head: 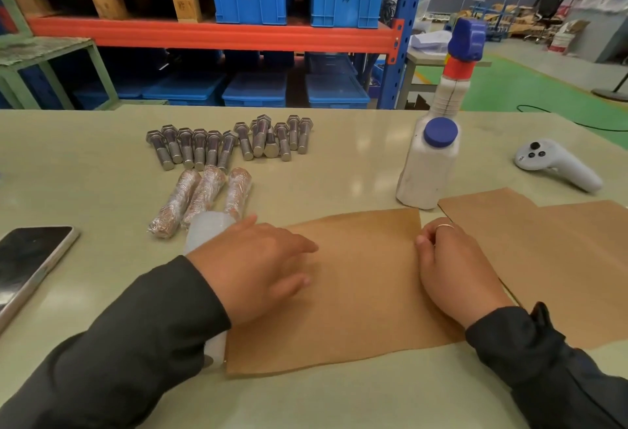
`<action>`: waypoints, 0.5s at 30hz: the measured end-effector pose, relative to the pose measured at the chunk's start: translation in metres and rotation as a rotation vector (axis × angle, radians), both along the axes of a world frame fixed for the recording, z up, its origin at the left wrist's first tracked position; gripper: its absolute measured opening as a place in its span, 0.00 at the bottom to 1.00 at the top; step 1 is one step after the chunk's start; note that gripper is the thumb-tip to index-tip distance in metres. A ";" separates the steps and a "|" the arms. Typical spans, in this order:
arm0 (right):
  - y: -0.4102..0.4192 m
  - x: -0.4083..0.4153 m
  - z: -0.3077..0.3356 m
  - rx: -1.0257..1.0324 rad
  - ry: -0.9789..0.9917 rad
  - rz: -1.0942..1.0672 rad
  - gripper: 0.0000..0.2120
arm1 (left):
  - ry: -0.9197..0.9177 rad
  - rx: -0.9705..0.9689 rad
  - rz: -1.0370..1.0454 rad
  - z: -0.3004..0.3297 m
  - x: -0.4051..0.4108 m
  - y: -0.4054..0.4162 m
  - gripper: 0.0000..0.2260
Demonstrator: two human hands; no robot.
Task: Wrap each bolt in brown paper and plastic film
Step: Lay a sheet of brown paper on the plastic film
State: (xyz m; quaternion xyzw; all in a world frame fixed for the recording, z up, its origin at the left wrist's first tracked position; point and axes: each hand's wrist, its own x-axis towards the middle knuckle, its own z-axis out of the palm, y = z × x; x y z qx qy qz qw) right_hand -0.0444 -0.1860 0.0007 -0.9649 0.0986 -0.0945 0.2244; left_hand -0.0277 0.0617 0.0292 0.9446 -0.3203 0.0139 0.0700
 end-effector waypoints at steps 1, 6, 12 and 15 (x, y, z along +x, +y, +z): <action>0.000 0.001 0.002 0.026 -0.005 -0.004 0.04 | 0.025 0.047 0.028 -0.004 0.001 -0.001 0.24; -0.007 0.002 0.006 -0.010 0.135 0.010 0.07 | 0.018 0.117 0.115 -0.014 0.002 0.011 0.36; -0.016 0.002 0.014 -0.058 0.227 -0.001 0.06 | 0.088 0.150 0.162 -0.003 0.001 0.047 0.33; -0.021 0.002 0.016 -0.051 0.268 -0.021 0.06 | 0.160 0.105 0.233 0.007 0.000 0.063 0.31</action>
